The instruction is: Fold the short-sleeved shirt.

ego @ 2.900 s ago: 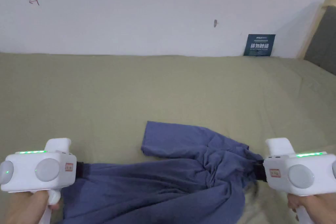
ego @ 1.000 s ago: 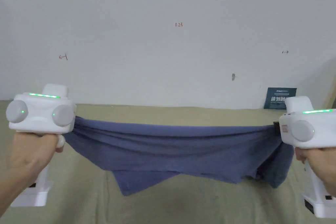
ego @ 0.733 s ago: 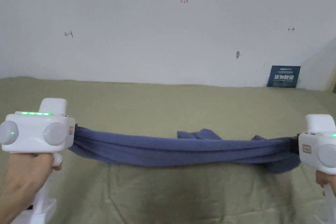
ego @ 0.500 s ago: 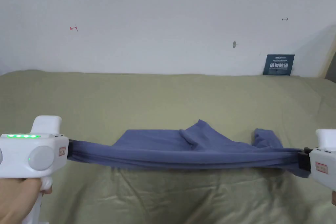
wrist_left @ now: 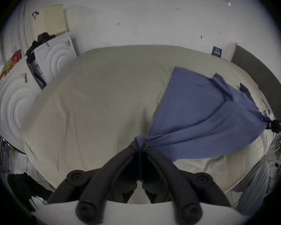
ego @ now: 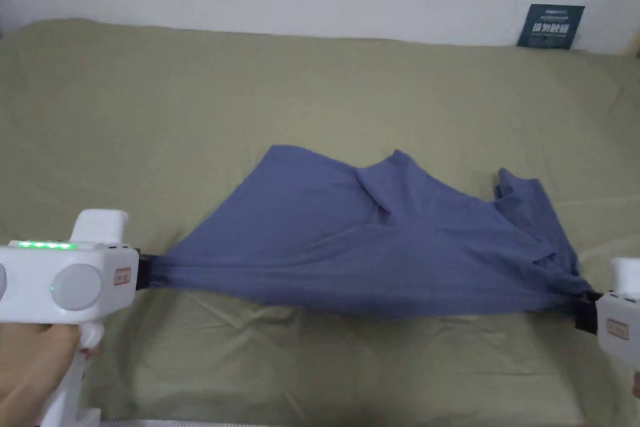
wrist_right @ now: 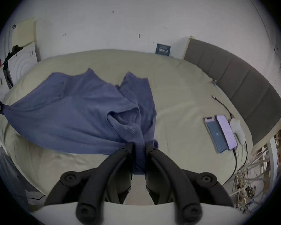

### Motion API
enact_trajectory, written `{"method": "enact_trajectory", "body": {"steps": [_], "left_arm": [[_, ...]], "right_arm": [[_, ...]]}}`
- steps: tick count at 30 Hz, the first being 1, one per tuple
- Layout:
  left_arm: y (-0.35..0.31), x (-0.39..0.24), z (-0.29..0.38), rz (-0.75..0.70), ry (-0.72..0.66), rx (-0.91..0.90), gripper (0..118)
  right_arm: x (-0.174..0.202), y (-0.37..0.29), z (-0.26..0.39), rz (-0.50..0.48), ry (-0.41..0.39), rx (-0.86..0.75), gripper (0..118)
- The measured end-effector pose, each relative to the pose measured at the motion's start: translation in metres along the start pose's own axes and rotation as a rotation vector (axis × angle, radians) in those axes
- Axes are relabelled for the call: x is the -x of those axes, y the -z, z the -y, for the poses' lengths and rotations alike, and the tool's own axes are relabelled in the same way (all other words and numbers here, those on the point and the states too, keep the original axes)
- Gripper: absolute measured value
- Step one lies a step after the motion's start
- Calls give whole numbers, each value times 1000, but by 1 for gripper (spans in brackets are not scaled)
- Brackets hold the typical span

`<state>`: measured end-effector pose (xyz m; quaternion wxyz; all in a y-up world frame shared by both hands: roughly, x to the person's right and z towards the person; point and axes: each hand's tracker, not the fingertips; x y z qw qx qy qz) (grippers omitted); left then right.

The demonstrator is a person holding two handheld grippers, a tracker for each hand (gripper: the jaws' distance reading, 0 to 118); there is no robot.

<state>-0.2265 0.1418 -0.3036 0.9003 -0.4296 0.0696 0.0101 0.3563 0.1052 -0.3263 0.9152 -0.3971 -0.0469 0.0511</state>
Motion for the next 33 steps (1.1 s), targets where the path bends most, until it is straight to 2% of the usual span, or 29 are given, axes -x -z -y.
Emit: {"method": "enact_trajectory", "body": {"steps": [8,9,10,11,12,13,15,16,17,18,19,20,21,24,26,30,31,32,33], "left_arm": [[17,7,8,18,-43,70,3],[16,9,8,27,-50,70,5],[14,11,7,50,-57,70,18],[12,12,8,70,-56,68,51],[9,14,10,76,-56,69,107],[-2,13,11,66,-56,41,118],[-13,17,11,38,-55,7,105],[-18,19,14,38,-64,-2,102],[-23,21,17,38,-85,-10,100],[-28,23,19,56,-100,-2,88],[-26,31,26,67,-109,7,66],[-26,35,33,72,-129,8,20],[-23,36,39,87,-143,26,0],[-23,37,56,122,-141,56,0],[-21,37,62,97,-97,59,0],[-5,57,43,150,-156,59,0],[-14,51,40,129,-137,25,3],[-17,49,36,128,-140,18,23],[-15,48,31,125,-136,3,79]], "right_arm": [[8,11,5,18,7,70,19],[8,8,3,22,23,72,38],[8,4,2,32,30,62,70],[9,0,0,29,29,63,108],[12,-18,-3,68,35,-41,115],[23,-25,-8,8,23,-39,110],[42,-42,-12,-11,5,-41,114],[50,-56,-8,-43,8,-67,116],[62,-65,-5,-92,13,-83,114],[75,-75,-1,-123,19,-90,101],[90,-83,5,-155,32,-121,73],[91,-67,13,-176,34,-134,31],[102,-63,21,-160,26,-128,1],[132,-61,34,-244,7,-132,0],[148,-59,39,-238,-8,-128,0],[162,-63,34,-261,-33,-138,0],[163,-63,32,-267,-34,-137,0],[164,-63,28,-275,-34,-132,0],[166,-64,26,-278,-35,-134,0]]}}
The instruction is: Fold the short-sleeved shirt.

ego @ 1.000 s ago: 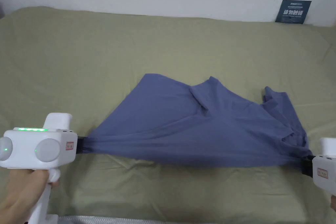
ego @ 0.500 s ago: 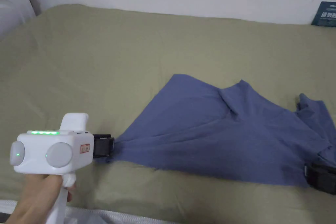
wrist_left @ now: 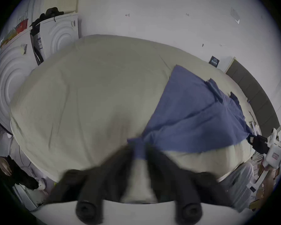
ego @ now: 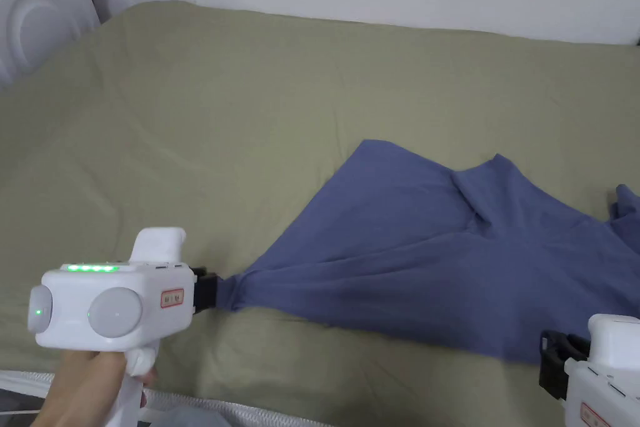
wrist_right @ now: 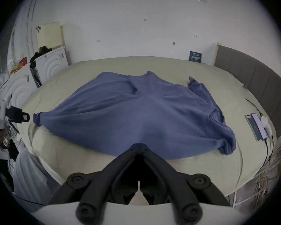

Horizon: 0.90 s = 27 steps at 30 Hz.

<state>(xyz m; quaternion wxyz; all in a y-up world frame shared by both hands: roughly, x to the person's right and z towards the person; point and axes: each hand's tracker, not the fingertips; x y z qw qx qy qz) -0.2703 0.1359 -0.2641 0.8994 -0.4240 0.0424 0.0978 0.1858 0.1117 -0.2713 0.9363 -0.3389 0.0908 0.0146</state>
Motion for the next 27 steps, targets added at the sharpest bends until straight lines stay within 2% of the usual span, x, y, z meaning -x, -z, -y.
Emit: {"method": "enact_trajectory", "body": {"steps": [1,2,8,9,10,12,13,20,24,27], "left_arm": [[5,0,-4,4,7,-1,118],[8,-3,-10,13,19,24,117],[44,-10,-15,3,87,122,98],[47,-13,-15,2,106,129,88],[52,-13,-13,-6,115,132,71],[54,-16,-10,25,120,142,5],[53,-18,-8,70,93,155,5],[51,-19,-12,28,71,162,4],[51,-26,-11,6,84,152,4],[53,-23,-9,11,71,136,4]], "right_arm": [[1,0,-1,-2,-2,-1,0],[2,0,-2,-5,-5,0,0],[-1,5,-2,-1,-15,16,0],[-2,6,-2,4,-19,24,0],[-4,8,-1,8,-21,29,0],[-8,10,0,12,-18,40,0],[-10,12,-1,17,-13,44,0],[-38,32,-22,20,28,61,0],[-64,65,-64,53,-32,66,0],[-88,96,-105,71,-46,77,0]]}}
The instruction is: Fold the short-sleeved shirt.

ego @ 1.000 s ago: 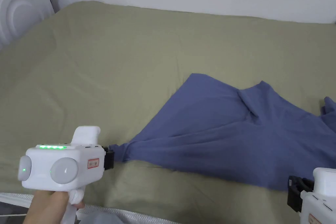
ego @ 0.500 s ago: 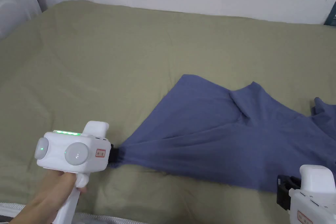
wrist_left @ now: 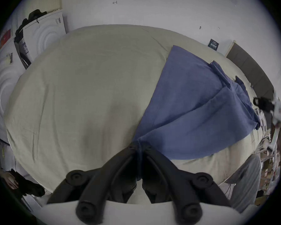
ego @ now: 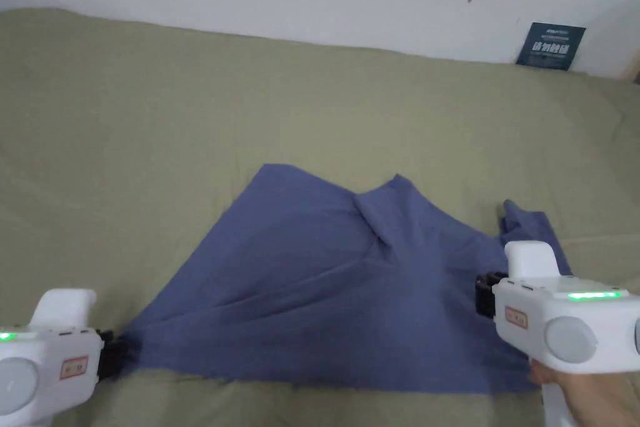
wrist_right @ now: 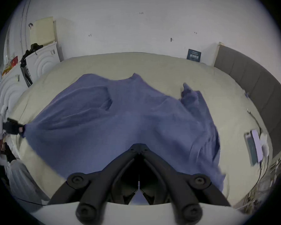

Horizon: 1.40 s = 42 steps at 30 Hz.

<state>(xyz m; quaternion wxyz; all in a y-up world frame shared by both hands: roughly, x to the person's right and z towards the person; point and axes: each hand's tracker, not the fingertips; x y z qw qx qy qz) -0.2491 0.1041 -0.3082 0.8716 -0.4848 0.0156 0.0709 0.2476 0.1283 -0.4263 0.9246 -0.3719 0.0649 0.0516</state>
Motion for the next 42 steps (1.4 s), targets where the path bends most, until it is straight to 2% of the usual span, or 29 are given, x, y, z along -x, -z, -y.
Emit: {"method": "enact_trajectory", "body": {"steps": [6,9,10,11,12,13,14,15,16,18,20,21,22,23,24,25,26,33,35,37,40,42], "left_arm": [[4,6,-2,10,-41,-7,4],[4,3,-6,8,-43,-9,4],[5,2,-8,7,-39,-6,4],[5,1,-10,2,-39,-6,4],[6,0,-12,1,-39,-7,4],[8,0,-14,3,-36,-2,4],[9,0,-16,0,-34,0,4],[9,-3,-17,-4,-32,0,4],[11,-4,-18,-3,-30,5,4],[15,-5,-20,-5,-23,14,4],[18,-3,-20,-7,-20,19,4],[18,-4,-20,-9,-17,17,4],[18,-4,-21,-12,-14,18,4],[18,-4,-20,-13,-17,19,4],[18,-3,-19,-12,-23,19,4],[17,-2,-19,-10,-26,18,4],[17,-2,-19,-9,-29,18,4],[-11,-4,-25,4,-44,-28,4],[-26,-9,-32,11,-45,-73,4],[-43,-17,-43,25,-34,-129,4],[-73,-32,-65,26,5,-216,4],[-94,-41,-85,22,22,-267,4]], "right_arm": [[-40,75,-74,34,-22,58,0],[-53,112,-93,-7,-12,130,1],[-55,123,-96,-2,-21,140,7],[-56,133,-98,-7,-30,151,27],[-57,143,-99,-36,-39,201,82],[-58,154,-98,-44,-36,276,116],[-58,156,-95,-53,-42,295,115],[-56,159,-96,-42,-68,263,101],[-46,158,-90,-35,-116,295,96],[-39,162,-83,-22,-147,333,98],[-42,170,-86,-19,-124,315,98],[-41,169,-87,-14,-129,321,93],[-38,163,-88,-16,-145,316,82],[-35,157,-90,-37,-165,304,64],[-34,154,-92,-43,-173,285,25],[-29,147,-94,-25,-190,257,2],[-26,139,-94,-6,-217,220,2],[-37,41,-99,-11,-161,43,2],[-44,7,-100,-17,-143,-2,2],[-45,-36,-103,14,-142,-69,2],[-58,-91,-111,29,-85,-169,2],[-64,-128,-118,63,-79,-238,2]]}}
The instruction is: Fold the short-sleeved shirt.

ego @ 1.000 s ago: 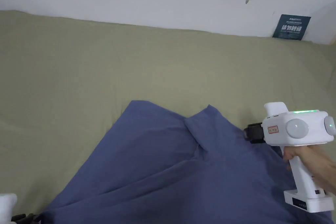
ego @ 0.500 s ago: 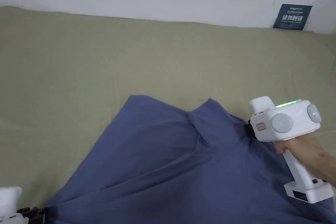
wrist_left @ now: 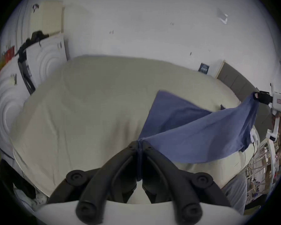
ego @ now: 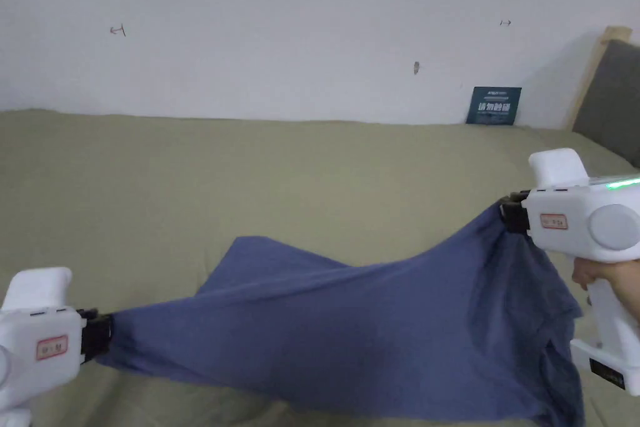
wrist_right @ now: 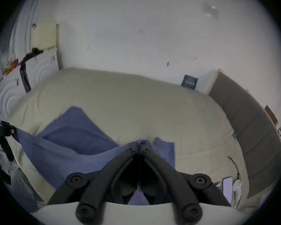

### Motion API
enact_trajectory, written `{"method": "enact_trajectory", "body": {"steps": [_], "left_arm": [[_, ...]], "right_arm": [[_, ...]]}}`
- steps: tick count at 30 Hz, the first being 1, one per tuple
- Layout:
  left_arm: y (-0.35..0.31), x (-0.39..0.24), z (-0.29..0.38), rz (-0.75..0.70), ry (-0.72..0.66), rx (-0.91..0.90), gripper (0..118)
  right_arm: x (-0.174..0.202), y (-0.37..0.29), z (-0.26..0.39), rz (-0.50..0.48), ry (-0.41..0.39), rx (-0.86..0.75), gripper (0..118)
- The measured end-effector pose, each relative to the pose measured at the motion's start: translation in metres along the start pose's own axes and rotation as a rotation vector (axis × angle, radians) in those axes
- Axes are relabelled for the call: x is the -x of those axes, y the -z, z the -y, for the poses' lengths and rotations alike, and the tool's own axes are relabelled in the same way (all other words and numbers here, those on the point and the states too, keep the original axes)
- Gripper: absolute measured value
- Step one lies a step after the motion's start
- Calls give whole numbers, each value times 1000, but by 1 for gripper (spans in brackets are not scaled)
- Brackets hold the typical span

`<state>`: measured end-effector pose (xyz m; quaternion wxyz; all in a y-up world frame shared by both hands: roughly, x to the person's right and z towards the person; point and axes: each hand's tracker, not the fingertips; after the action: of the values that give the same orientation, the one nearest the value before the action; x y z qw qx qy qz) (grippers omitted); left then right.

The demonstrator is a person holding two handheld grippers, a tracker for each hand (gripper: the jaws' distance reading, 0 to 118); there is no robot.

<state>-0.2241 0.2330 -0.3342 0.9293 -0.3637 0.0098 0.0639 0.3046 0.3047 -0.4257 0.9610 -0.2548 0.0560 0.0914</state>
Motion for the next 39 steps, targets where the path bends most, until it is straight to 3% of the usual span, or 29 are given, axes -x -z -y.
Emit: {"method": "enact_trajectory", "body": {"steps": [9,15,23,36,39], "left_arm": [[-67,-46,-134,-3,74,-213,4],[-92,-73,-210,-71,91,-291,4],[-79,-89,-273,-165,109,-326,4],[-17,-97,-371,-260,122,-369,4],[3,-105,-396,-283,135,-377,4]], "right_arm": [[-52,-111,-81,130,73,-222,2],[-64,-127,-125,206,75,-293,2],[-68,-91,-174,239,141,-316,2],[-73,14,-272,310,60,-309,2],[-78,40,-300,323,87,-316,2]]}}
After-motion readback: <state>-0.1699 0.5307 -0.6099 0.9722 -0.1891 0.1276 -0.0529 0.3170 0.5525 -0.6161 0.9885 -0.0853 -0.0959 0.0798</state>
